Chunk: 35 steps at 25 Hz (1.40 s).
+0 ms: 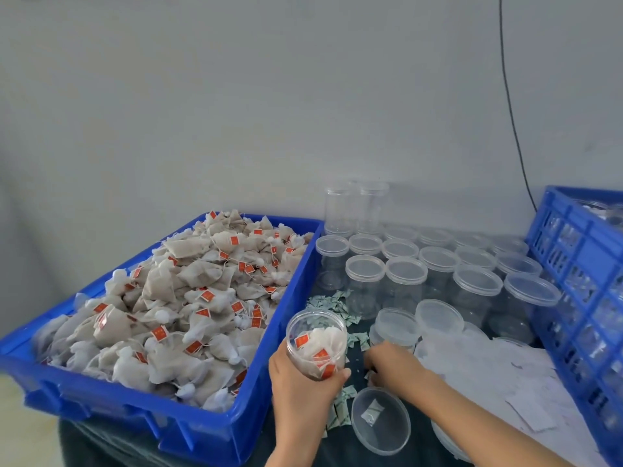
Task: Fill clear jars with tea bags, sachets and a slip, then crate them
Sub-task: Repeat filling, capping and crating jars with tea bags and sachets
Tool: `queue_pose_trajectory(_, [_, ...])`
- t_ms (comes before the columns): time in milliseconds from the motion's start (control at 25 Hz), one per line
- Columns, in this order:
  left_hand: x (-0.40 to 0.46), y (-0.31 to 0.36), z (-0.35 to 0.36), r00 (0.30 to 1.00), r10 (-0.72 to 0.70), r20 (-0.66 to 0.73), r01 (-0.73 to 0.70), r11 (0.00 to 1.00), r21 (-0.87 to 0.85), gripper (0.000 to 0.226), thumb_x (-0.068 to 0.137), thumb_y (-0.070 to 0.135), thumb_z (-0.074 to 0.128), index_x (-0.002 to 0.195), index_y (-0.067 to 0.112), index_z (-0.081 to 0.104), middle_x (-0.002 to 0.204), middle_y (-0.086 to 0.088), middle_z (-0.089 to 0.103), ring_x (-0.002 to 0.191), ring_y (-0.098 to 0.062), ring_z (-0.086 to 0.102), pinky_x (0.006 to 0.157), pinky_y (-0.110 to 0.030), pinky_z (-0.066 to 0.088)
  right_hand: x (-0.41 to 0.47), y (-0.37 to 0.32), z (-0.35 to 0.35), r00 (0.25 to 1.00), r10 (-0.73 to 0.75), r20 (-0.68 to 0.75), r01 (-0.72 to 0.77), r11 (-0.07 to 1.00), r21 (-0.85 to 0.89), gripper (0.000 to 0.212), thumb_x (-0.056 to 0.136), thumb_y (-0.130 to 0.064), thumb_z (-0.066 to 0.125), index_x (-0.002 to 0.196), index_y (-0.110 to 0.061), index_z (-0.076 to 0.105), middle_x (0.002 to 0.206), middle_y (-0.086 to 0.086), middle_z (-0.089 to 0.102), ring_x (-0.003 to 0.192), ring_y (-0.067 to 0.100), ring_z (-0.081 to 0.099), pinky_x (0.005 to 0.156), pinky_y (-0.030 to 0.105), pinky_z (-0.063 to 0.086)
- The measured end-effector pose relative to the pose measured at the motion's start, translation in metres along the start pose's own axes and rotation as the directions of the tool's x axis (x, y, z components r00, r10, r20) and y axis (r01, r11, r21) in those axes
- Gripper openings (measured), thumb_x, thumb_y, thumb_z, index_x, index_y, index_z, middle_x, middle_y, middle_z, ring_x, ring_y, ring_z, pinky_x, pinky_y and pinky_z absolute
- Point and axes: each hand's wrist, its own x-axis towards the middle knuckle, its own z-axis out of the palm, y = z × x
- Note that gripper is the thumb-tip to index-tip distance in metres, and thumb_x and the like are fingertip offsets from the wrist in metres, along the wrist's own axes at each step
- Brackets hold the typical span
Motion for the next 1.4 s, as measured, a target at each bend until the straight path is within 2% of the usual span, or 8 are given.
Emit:
queue_pose_trajectory(240, [0.000,0.003,0.002,0.997,0.013,0.078,-0.014,1.000,0.006,0.088,0.043,0.024,0.094,0.121,0.020,0.053,0.116,0.002,0.053,0.107,-0.016,0.053,0.092,-0.043,0.050,-0.006,-0.006,-0.018,0.950,0.117,-0.290,-0.052,0.973,0.223,0.014,0.088,-0.010,0.050,0.093,-0.014,0.063,0.097,0.006,0.063,0.090,0.023,0.059,0.069,0.028,0.039])
queue_pose_trajectory(400, [-0.003,0.009,0.011,0.976,0.025,0.214,-0.025,1.000,-0.002,0.073,0.040,0.029,0.086,0.107,0.018,0.058,0.104,-0.007,0.062,0.098,-0.024,0.062,0.086,-0.046,0.053,-0.040,-0.014,-0.084,0.774,0.160,-0.612,0.259,0.803,0.537,0.016,0.083,-0.015,0.066,0.082,-0.028,0.056,0.082,-0.014,0.060,0.075,0.000,0.057,0.066,0.011,0.043])
queue_pose_trajectory(520, [-0.013,0.018,0.025,0.959,0.052,0.278,-0.045,0.999,-0.029,0.070,0.043,0.030,0.088,0.105,0.027,0.056,0.105,0.001,0.062,0.097,-0.017,0.062,0.084,-0.039,0.054,-0.072,-0.016,-0.100,0.872,-0.117,-0.476,0.311,0.882,0.353,0.007,0.083,-0.028,0.068,0.090,-0.027,0.066,0.094,-0.012,0.062,0.088,0.001,0.055,0.081,0.020,0.044])
queue_pose_trajectory(680, [-0.029,0.030,0.049,0.934,0.096,0.345,-0.079,0.995,-0.062,0.064,0.041,0.031,0.088,0.099,0.029,0.061,0.100,-0.001,0.067,0.092,-0.018,0.065,0.078,-0.041,0.056,-0.102,0.057,-0.104,0.761,0.248,-0.599,0.085,0.877,0.472,0.010,0.086,-0.018,0.065,0.094,-0.019,0.071,0.096,-0.004,0.068,0.091,0.011,0.060,0.085,0.028,0.045])
queue_pose_trajectory(840, [-0.052,0.040,0.084,0.902,0.107,0.418,-0.079,0.993,-0.084,0.057,0.041,0.027,0.088,0.090,0.035,0.060,0.091,0.002,0.067,0.082,-0.013,0.067,0.069,-0.031,0.057,-0.125,0.136,-0.053,0.834,0.485,-0.262,-0.364,0.841,0.400,0.023,0.086,-0.012,0.059,0.106,-0.018,0.068,0.115,0.002,0.064,0.108,0.020,0.058,0.088,0.028,0.044])
queue_pose_trajectory(1000, [-0.075,0.046,0.120,0.856,0.109,0.506,-0.109,0.994,-0.029,0.070,0.047,0.030,0.092,0.105,0.028,0.052,0.106,0.005,0.058,0.094,-0.009,0.059,0.073,-0.019,0.047,-0.142,0.168,0.010,0.861,0.508,-0.035,-0.469,0.818,0.333,0.041,0.091,-0.027,0.058,0.130,-0.018,0.052,0.140,0.001,0.046,0.127,0.018,0.044,0.099,0.026,0.035])
queue_pose_trajectory(1160, [-0.086,0.050,0.136,0.830,0.140,0.539,-0.143,0.989,-0.036,0.074,0.049,0.029,0.093,0.100,0.044,0.043,0.109,0.016,0.050,0.099,0.000,0.053,0.076,-0.014,0.043,-0.148,0.166,0.045,0.895,0.446,0.018,-0.442,0.881,0.166,0.017,0.086,-0.035,0.049,0.075,-0.022,0.045,0.092,-0.006,0.051,0.086,0.014,0.051,0.060,0.027,0.036])
queue_pose_trajectory(1400, [-0.088,0.051,0.141,0.808,0.167,0.565,-0.187,0.982,-0.023,0.074,0.048,0.033,0.093,0.094,0.050,0.037,0.107,0.020,0.046,0.097,0.006,0.049,0.068,-0.010,0.039,-0.149,0.160,0.057,0.892,0.428,-0.146,-0.423,0.904,0.061,0.017,0.096,-0.017,0.035,0.086,-0.019,0.049,0.096,0.001,0.061,0.080,0.017,0.050,0.060,0.027,0.034])
